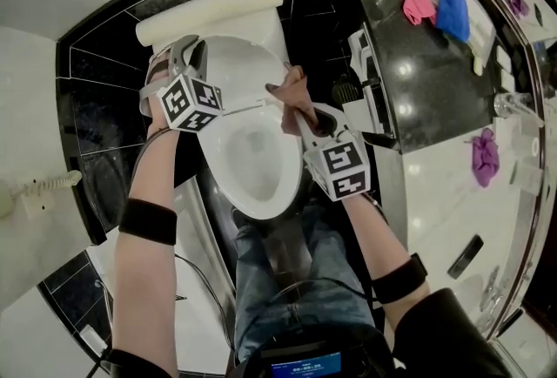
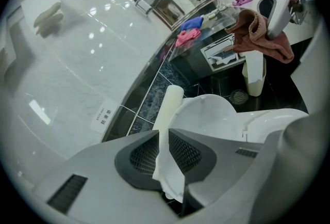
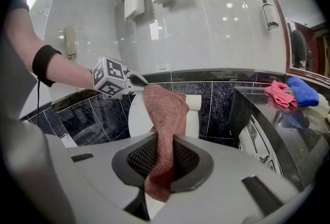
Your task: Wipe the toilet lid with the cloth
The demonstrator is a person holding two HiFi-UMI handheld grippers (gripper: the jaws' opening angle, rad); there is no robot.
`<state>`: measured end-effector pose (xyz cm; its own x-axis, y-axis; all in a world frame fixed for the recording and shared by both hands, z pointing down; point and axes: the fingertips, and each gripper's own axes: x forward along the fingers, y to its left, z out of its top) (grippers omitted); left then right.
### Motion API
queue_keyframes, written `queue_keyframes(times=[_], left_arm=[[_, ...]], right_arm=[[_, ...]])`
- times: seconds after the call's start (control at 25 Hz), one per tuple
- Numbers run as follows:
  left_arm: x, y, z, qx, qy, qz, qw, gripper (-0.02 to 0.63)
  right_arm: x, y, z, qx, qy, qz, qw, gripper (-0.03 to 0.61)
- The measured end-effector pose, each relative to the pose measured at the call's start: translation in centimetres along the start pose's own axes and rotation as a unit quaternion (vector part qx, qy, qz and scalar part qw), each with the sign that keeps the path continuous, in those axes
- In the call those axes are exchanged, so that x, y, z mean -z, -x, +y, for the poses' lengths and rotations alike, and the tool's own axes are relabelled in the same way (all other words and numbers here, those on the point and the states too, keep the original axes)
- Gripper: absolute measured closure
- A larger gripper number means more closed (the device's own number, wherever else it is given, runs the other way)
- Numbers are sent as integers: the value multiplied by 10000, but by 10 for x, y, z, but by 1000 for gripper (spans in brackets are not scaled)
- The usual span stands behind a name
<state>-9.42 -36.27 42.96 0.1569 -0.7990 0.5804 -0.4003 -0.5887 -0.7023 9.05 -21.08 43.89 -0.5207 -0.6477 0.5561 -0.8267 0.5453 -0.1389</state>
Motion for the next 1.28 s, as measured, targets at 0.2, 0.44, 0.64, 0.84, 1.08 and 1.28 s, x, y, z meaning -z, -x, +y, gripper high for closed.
queue_keyframes(times=[0.2,0.44,0.64,0.84,1.08,1.28], left_arm=[[-1,45,11,-125,419,-48,9990,557],[-4,129,14,-287,1778,-184,9835,563],[4,188,0,-249,2529,-325,9666,591],[6,247,9,-251,3285,-594,9423,614],[29,302,-9,-166,4265,-712,9015,614],[47,321,-19,-196,4362,-606,8976,614]], right_arm=[[-9,9,4,24,33,16,10000,499],[-28,29,16,61,193,16,9998,499],[-39,51,27,99,260,39,9996,499],[-46,69,43,103,322,51,9994,497],[-48,85,67,64,542,122,9984,503],[-47,79,84,38,700,128,9975,503]])
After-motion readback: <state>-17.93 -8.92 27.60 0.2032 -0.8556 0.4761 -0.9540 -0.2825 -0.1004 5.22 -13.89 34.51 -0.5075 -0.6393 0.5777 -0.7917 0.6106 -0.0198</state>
